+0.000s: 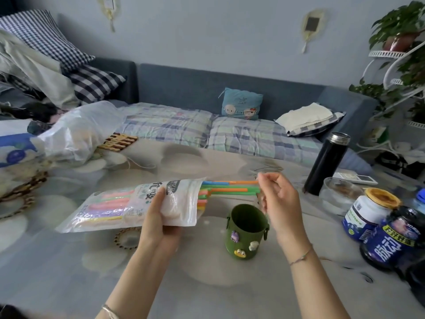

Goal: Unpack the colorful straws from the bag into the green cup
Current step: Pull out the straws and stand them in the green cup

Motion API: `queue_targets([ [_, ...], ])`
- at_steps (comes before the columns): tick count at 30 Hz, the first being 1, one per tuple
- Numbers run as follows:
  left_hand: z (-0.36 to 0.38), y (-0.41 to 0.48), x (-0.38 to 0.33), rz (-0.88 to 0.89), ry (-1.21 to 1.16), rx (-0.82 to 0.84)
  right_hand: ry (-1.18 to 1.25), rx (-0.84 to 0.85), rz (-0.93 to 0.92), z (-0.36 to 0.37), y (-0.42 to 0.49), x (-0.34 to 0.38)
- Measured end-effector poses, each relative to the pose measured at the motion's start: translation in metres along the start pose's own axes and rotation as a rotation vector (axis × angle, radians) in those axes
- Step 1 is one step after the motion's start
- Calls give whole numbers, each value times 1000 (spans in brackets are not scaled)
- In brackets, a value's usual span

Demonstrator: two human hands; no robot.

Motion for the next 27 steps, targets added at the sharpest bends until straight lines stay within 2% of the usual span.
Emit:
queue_targets([
  [3, 4, 0, 11, -42, 46, 29, 148, 57, 194, 10, -7, -2],
  [5, 7, 1, 23, -70, 55, 29, 166, 125, 243, 24, -15, -6],
  [7, 11, 1, 29, -69, 42, 33, 123, 68, 204, 27, -17, -8],
  [12, 12, 5, 19, -20, -90, 76, 257, -344, 16, -11, -6, 3],
  [14, 11, 9, 19, -37, -96, 45, 265, -330, 10, -12, -6, 6],
  [16, 16, 9, 26, -66, -77, 53, 233, -210, 75, 0, -6, 1],
  [19, 23, 7, 43, -115, -28, 84, 75, -113, 123, 18, -9, -5],
  [22, 25, 8, 50, -131, -43, 54, -13, -198, 65, 12, -8, -2],
  [27, 14, 13, 33, -90, -124, -38, 84, -399, -58, -43, 25, 29],
])
Point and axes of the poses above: each hand's wrist, its own y-axis towards the middle knuckle, its own z-axis out of the palm, x = y × z, the point moved 3 cm from there along y, towards the middle knuckle, and after that the axes turned 12 degrees about -z, right-handed, at the moved point
